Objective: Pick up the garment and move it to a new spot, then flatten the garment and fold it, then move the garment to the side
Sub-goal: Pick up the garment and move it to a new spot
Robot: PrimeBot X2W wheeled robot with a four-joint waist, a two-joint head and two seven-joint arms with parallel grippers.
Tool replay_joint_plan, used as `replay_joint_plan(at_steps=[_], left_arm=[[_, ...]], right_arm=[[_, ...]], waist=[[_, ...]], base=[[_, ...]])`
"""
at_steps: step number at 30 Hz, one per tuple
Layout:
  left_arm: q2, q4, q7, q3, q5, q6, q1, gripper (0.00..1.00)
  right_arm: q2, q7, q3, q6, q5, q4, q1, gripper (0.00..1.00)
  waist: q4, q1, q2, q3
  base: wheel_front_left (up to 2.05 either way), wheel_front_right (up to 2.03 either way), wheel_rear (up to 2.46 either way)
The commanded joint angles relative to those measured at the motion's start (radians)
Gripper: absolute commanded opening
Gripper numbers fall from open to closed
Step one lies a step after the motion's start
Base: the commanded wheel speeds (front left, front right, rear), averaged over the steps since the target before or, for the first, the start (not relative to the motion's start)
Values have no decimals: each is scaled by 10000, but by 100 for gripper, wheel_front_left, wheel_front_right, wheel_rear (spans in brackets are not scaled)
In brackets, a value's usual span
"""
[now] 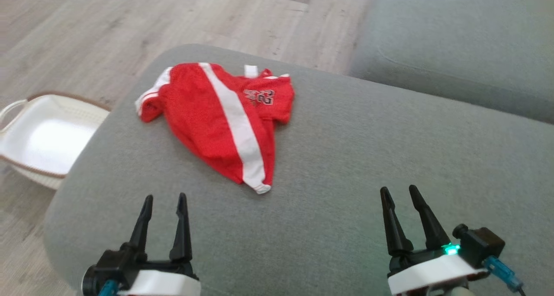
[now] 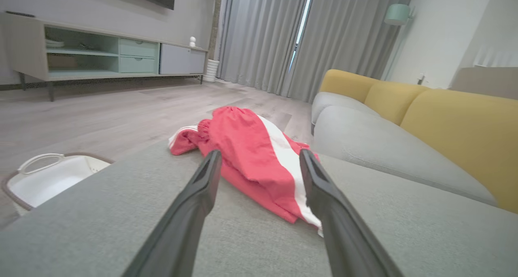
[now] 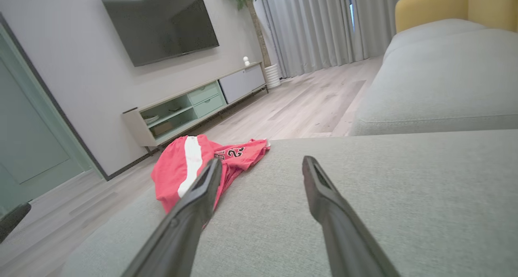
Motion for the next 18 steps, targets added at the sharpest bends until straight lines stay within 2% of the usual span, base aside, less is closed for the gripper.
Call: replay_joint_plan(at_steps=[1, 8, 18], left_arm=[[-16, -283, -93, 365, 96, 2, -167, 100], [-16, -327, -93, 534, 57, 46, -58, 100], [-16, -373, -93, 702, 38, 309, -102, 100]], right_arm=[[-72, -109, 278, -7, 91, -290, -257, 100], [-72, -109, 623, -7, 137, -212, -280, 100], [-72, -109, 810, -7, 82, -226, -323, 100]], waist=[[328, 1, 0, -88], [545, 1, 0, -105], [401, 1, 0, 27]], base=[[0, 0, 0], [0, 0, 0], [0, 0, 0]])
